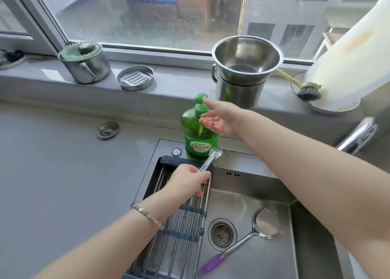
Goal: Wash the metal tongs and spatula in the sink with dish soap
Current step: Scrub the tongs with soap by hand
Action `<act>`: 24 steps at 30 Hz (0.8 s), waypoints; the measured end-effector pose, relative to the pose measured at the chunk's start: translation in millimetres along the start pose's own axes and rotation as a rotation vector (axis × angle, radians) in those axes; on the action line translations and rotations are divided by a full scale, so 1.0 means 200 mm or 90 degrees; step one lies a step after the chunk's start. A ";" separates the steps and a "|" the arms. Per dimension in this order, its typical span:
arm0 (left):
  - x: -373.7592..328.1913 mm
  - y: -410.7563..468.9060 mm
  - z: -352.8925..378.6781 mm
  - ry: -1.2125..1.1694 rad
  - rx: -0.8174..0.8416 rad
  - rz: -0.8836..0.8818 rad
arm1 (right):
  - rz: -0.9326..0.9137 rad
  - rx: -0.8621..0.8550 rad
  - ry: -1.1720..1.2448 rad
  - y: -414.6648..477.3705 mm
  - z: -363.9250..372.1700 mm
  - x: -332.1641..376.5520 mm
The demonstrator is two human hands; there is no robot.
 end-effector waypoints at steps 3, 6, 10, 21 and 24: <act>0.01 0.03 -0.03 -0.002 0.001 -0.001 | 0.030 0.017 0.027 0.07 0.06 0.06; 0.03 0.06 -0.05 -0.010 0.000 0.001 | 0.060 0.031 0.093 0.10 0.08 0.07; 0.03 0.07 -0.04 -0.021 0.010 0.004 | 0.072 0.054 0.150 0.12 0.09 0.05; 0.06 0.06 -0.06 -0.036 0.013 0.002 | 0.118 0.106 0.207 0.14 0.10 0.02; 0.05 0.05 -0.05 -0.041 0.012 0.008 | 0.127 0.093 0.202 0.14 0.10 0.02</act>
Point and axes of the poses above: each hand's wrist, its own y-axis towards the middle knuckle, its own z-axis out of the palm, x = y × z, the point moved 3 cm from there along y, towards the middle knuckle
